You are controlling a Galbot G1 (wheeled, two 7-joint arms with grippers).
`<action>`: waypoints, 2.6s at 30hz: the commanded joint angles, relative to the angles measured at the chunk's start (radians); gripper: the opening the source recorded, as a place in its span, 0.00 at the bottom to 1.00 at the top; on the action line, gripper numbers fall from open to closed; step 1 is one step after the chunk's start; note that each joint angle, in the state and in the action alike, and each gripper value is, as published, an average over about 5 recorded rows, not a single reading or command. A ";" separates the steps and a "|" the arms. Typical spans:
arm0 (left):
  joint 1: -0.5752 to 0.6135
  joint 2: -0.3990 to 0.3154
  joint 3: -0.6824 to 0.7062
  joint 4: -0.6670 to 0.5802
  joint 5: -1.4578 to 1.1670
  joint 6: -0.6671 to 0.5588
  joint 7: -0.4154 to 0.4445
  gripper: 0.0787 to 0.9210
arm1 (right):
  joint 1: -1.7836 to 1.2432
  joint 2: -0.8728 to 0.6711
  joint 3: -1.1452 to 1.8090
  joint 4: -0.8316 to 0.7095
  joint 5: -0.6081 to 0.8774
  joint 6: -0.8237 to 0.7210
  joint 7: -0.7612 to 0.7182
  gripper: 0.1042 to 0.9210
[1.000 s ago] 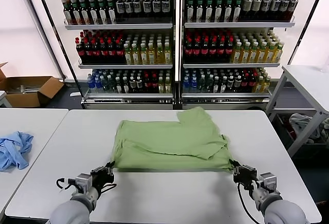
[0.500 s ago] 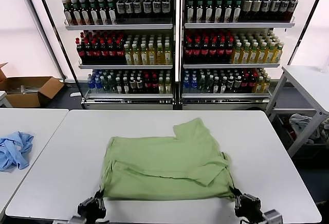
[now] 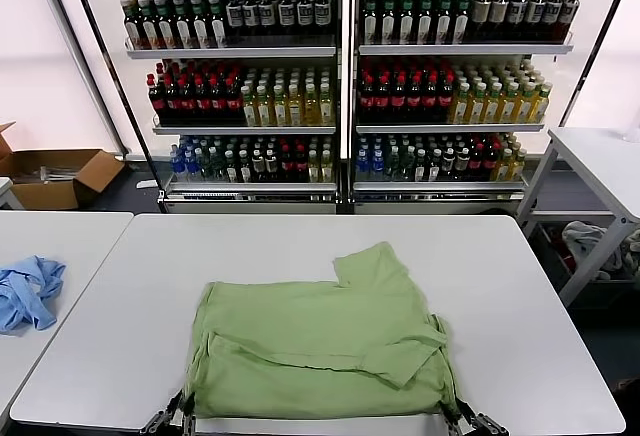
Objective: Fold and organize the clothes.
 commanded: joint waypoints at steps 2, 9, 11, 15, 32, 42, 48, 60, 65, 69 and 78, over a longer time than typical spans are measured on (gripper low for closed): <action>0.071 -0.001 -0.018 -0.090 0.085 -0.014 -0.031 0.43 | -0.088 0.002 0.053 0.076 -0.005 0.030 0.009 0.54; -0.205 -0.021 -0.059 -0.206 -0.036 0.059 0.037 0.66 | 0.155 -0.026 0.193 0.138 0.197 -0.049 0.002 0.78; -0.339 -0.032 -0.038 -0.170 -0.097 0.077 0.077 0.71 | 0.325 -0.050 0.179 0.086 0.251 -0.091 -0.024 0.84; -0.558 -0.049 -0.003 -0.013 -0.266 0.108 0.138 0.85 | 0.715 -0.092 0.040 -0.111 0.314 -0.170 -0.079 0.88; -0.910 -0.035 0.077 0.407 -0.458 0.258 0.410 0.88 | 1.673 0.101 -0.723 -0.874 0.399 -0.337 -0.174 0.88; -0.983 -0.045 0.143 0.537 -0.439 0.261 0.450 0.88 | 1.717 0.186 -0.778 -1.044 0.371 -0.339 -0.221 0.88; -1.017 -0.059 0.160 0.589 -0.439 0.261 0.450 0.88 | 1.663 0.173 -0.745 -1.037 0.355 -0.339 -0.229 0.88; -1.038 -0.078 0.153 0.676 -0.451 0.261 0.465 0.88 | 1.628 0.189 -0.701 -1.048 0.341 -0.339 -0.238 0.88; -1.017 -0.080 0.133 0.681 -0.452 0.261 0.469 0.88 | 1.612 0.200 -0.679 -1.053 0.329 -0.339 -0.243 0.88; -0.962 -0.064 0.097 0.648 -0.457 0.261 0.471 0.88 | 1.603 0.205 -0.673 -1.054 0.320 -0.339 -0.247 0.88; -0.902 -0.069 0.060 0.623 -0.466 0.260 0.470 0.88 | 1.592 0.222 -0.664 -1.062 0.305 -0.338 -0.254 0.88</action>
